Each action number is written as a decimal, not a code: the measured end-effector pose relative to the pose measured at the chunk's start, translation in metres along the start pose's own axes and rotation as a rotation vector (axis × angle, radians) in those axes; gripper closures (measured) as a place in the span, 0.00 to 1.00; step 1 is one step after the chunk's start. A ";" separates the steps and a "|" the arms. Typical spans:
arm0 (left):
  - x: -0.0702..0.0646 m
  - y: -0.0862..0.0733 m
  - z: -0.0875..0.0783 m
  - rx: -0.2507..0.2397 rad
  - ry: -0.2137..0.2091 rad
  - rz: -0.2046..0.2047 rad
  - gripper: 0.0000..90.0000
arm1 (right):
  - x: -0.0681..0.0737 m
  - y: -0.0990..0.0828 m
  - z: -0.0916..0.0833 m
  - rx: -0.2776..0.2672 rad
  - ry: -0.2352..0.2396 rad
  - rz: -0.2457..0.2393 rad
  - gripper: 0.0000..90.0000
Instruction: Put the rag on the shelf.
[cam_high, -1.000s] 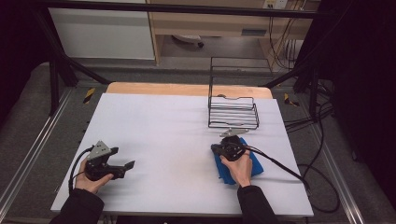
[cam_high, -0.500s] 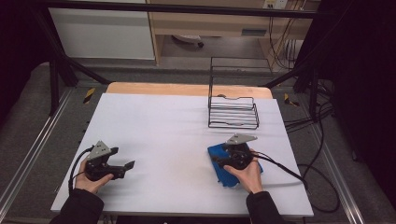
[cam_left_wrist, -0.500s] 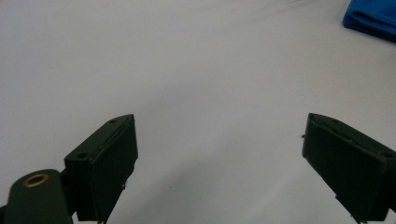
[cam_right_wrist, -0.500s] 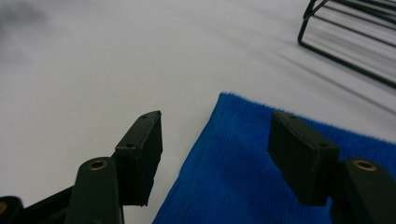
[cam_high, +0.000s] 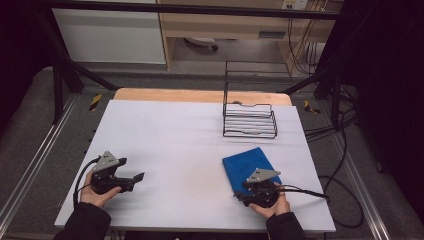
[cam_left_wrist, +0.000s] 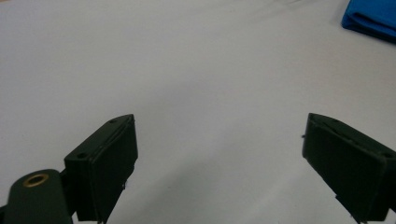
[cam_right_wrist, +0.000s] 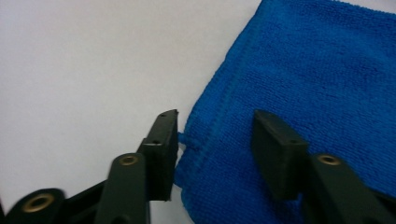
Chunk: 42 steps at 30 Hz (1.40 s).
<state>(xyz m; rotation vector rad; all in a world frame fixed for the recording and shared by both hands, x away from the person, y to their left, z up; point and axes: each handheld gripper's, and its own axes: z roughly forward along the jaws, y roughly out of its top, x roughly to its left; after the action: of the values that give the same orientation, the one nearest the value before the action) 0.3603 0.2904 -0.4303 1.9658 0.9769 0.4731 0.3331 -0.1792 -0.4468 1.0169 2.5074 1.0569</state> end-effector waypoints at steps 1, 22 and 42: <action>0.000 0.000 0.000 -0.001 0.000 0.002 0.12 | 0.001 -0.001 0.000 -0.001 -0.010 -0.011 0.63; 0.000 0.001 0.000 -0.002 -0.001 0.005 0.12 | -0.004 0.006 0.000 0.028 -0.059 -0.008 0.95; 0.000 0.001 0.000 0.000 0.000 0.004 0.12 | 0.018 0.038 0.027 -0.027 0.048 0.176 0.93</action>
<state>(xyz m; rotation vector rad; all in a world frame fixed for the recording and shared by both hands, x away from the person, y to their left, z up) 0.3612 0.2901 -0.4299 1.9684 0.9730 0.4753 0.3512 -0.1339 -0.4386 1.2377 2.4699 1.1737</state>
